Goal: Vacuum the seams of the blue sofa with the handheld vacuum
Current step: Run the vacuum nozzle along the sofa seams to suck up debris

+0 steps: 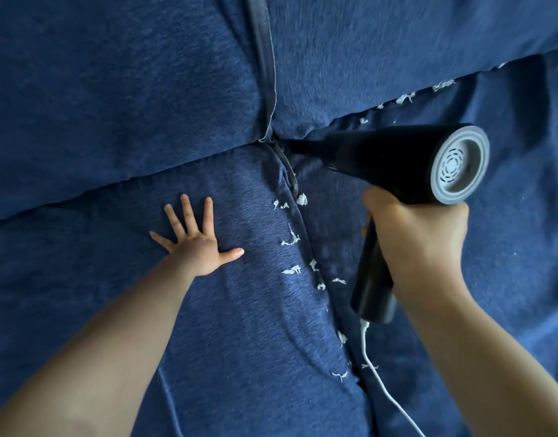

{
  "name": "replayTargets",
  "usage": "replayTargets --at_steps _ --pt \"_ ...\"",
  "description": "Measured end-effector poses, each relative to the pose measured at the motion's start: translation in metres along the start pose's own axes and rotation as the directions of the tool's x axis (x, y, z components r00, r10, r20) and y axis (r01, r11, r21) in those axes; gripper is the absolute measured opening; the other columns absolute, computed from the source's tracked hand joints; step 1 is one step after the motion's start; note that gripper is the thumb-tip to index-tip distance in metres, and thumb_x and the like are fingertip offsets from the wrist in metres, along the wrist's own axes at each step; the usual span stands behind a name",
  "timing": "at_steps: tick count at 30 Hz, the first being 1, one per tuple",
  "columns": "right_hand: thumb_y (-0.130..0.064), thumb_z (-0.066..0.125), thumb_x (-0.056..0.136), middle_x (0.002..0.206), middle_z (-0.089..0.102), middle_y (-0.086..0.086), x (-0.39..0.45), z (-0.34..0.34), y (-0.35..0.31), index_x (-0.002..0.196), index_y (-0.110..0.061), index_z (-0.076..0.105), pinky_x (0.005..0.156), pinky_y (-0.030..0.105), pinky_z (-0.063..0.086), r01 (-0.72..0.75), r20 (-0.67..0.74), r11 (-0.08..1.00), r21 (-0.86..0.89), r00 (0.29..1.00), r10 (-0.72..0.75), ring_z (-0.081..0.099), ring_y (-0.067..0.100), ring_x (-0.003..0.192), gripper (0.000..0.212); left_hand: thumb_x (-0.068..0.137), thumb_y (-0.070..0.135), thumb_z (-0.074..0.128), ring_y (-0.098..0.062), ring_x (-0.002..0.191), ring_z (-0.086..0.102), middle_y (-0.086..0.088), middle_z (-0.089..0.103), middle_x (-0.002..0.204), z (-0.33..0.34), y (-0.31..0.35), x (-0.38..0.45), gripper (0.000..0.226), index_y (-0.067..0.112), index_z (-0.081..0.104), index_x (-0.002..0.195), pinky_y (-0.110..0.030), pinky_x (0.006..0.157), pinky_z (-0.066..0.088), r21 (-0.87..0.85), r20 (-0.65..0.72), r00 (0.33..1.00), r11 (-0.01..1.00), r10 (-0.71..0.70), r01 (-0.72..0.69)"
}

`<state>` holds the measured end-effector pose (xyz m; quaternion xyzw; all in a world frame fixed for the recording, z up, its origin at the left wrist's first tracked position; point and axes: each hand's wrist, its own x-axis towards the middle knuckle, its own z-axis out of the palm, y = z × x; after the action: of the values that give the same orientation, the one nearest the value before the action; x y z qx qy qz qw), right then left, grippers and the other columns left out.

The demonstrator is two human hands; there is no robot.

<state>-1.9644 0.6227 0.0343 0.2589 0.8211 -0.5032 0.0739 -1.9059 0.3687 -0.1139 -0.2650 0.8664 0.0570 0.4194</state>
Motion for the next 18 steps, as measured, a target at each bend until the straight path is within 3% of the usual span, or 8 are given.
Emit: replayTargets --at_steps 13,18 --pt "-0.033 0.068 0.055 0.065 0.068 0.014 -0.034 0.003 0.015 0.066 -0.004 0.062 0.073 0.055 0.060 -0.035 0.010 0.999 0.010 0.999 0.035 0.069 0.043 0.078 0.031 0.064 0.092 0.036 -0.044 0.136 -0.035 -0.013 -0.049 0.143 0.009 -0.006 0.005 0.125 0.029 -0.044 0.137 -0.076 0.104 0.000 0.016 -0.094 0.994 0.999 0.047 -0.046" --pt "-0.033 0.070 0.053 0.067 0.070 0.016 -0.056 -0.005 0.023 0.065 -0.006 0.064 0.071 0.057 0.061 -0.106 0.011 0.992 0.067 0.994 0.105 0.069 0.046 0.080 0.030 0.080 0.080 0.035 -0.043 0.141 -0.026 -0.014 -0.034 0.153 0.029 -0.008 -0.002 0.109 0.023 -0.030 0.147 -0.073 0.108 0.000 0.016 -0.242 0.961 0.991 0.132 -0.132"
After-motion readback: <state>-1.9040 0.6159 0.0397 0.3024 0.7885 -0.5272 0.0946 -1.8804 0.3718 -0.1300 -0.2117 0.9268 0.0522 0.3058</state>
